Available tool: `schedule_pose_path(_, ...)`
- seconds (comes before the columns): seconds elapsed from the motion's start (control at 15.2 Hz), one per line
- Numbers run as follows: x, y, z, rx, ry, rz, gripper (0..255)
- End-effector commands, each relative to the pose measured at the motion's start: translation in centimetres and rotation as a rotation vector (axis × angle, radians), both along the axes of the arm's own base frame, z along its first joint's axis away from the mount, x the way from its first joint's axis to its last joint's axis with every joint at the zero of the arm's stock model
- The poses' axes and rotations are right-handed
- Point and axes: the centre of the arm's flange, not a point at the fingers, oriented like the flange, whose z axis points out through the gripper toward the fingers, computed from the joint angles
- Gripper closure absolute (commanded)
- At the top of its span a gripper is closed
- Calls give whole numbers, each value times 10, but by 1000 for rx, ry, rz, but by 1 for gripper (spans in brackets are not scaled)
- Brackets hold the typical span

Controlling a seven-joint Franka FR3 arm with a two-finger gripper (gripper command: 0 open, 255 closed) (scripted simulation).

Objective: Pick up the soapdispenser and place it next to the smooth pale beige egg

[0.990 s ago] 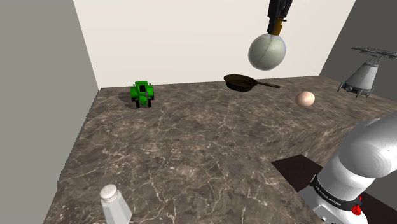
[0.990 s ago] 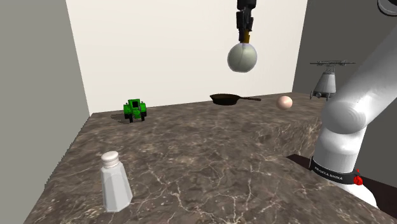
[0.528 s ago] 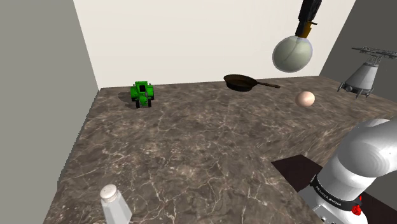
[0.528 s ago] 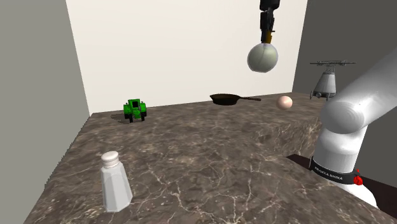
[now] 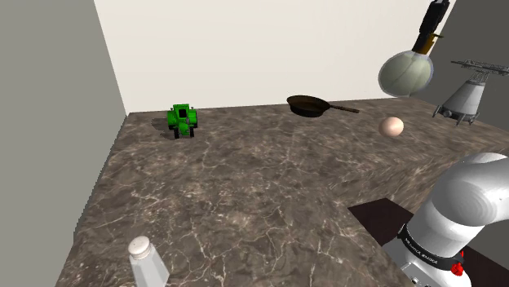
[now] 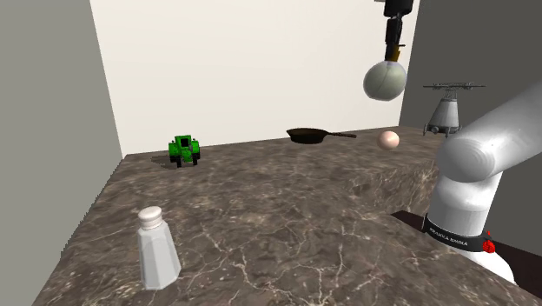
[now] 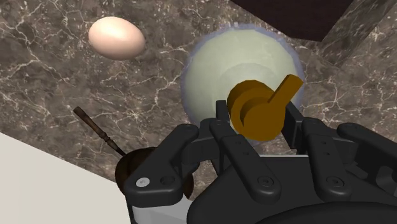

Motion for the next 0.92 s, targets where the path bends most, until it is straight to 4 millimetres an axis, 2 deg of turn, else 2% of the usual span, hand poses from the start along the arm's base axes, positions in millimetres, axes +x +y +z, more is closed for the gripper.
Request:
schedule_pose_path(0.0, -5, -2, -9, 0, 0, 1, 255)
schedule_pose_path(0.86, -5, -2, -78, 0, 0, 1, 255)
